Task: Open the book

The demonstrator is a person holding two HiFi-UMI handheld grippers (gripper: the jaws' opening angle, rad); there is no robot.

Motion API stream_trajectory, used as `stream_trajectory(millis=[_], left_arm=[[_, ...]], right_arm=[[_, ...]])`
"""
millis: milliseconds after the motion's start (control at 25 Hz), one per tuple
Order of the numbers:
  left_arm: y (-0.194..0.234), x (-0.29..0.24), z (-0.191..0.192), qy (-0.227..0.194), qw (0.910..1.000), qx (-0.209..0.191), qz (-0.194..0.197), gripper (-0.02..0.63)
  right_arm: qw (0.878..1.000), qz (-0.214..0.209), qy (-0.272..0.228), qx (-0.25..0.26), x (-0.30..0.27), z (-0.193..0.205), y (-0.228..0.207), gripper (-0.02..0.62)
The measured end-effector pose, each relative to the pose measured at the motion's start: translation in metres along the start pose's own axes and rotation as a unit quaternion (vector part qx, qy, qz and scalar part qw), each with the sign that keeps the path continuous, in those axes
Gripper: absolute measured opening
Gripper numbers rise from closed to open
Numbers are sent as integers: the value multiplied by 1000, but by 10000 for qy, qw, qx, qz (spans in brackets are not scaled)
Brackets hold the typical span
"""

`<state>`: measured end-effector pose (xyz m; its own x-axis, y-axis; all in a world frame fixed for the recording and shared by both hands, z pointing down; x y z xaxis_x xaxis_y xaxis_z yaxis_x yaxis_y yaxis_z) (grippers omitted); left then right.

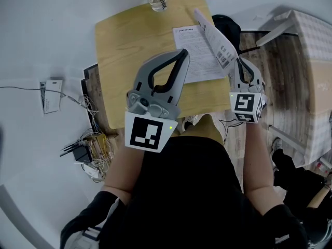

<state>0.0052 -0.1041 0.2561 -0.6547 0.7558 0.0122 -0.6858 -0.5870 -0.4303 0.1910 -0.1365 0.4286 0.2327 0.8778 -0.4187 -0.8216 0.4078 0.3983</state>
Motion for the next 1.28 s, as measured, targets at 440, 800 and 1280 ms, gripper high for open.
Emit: stream_trajectory(millis=[440,800,1280], left_arm=[[-8,-13,1,-11,9999,130,110,11],[-10,-16,2,38,9998,121,162,11],[-11,-18,7,75,9995,201,213,9]], right_arm=[[9987,302,354,-204,2,34,-23,38],[9947,521,790,-409,-5,73,-43,38],[9860,626,1425,-603,-11,126,-50,40]])
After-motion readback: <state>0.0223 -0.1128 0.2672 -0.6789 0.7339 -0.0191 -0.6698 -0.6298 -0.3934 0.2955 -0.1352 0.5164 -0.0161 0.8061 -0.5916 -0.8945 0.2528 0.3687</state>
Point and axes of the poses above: the fingertips, and each gripper's own axes: x backward along the fingers, y to its left, z out of its underside, the point moved 3 cm from there along x, backward along the fingers, and after that the axes turned 5 degrees about -x, right-handed, at the moved point
